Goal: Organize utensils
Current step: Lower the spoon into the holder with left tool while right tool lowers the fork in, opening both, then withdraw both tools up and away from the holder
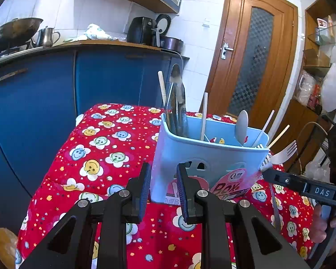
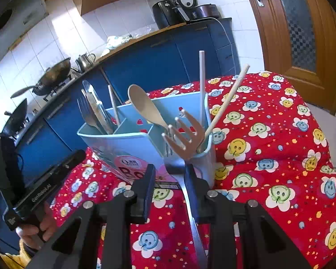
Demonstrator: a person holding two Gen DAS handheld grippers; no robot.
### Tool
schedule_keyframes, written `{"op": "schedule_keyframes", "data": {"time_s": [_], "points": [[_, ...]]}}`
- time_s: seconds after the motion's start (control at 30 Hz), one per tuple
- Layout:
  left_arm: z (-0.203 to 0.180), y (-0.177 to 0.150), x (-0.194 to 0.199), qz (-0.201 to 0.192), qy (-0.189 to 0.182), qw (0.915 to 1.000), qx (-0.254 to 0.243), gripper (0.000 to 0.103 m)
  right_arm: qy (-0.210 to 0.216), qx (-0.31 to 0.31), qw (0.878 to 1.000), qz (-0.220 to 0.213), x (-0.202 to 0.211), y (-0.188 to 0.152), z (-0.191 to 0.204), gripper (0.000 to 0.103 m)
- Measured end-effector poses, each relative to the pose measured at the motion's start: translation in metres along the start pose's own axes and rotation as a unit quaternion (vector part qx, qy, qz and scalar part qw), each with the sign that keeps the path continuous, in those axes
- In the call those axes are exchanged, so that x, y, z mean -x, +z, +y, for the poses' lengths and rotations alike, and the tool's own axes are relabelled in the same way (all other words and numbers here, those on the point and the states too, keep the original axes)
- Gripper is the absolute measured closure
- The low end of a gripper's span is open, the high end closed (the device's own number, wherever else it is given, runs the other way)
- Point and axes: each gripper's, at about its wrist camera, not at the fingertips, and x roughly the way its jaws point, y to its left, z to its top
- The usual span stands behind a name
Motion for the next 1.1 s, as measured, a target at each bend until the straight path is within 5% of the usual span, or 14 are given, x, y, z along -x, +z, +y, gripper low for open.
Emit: {"op": "schedule_keyframes", "data": {"time_s": [0.33,0.63,0.93,1.1], "points": [[-0.001,-0.001,0.000,0.002,0.000,1.0000,0.001,0.079,0.026,-0.021,0.999,-0.010,0.005,0.001,-0.012,0.099],[0.000,-0.001,-0.001,0.003,-0.001,1.0000,0.002,0.079,-0.005,0.040,0.995,-0.090,0.035,-0.004,0.020,0.100],[0.000,-0.002,-0.001,0.003,-0.001,1.0000,0.001,0.079,-0.071,0.108,0.970,-0.207,0.079,0.024,0.057,0.100],[-0.002,-0.002,-0.002,0.004,-0.002,1.0000,-0.001,0.080,-0.118,0.111,0.954,-0.252,0.070,0.051,0.057,0.100]]}}
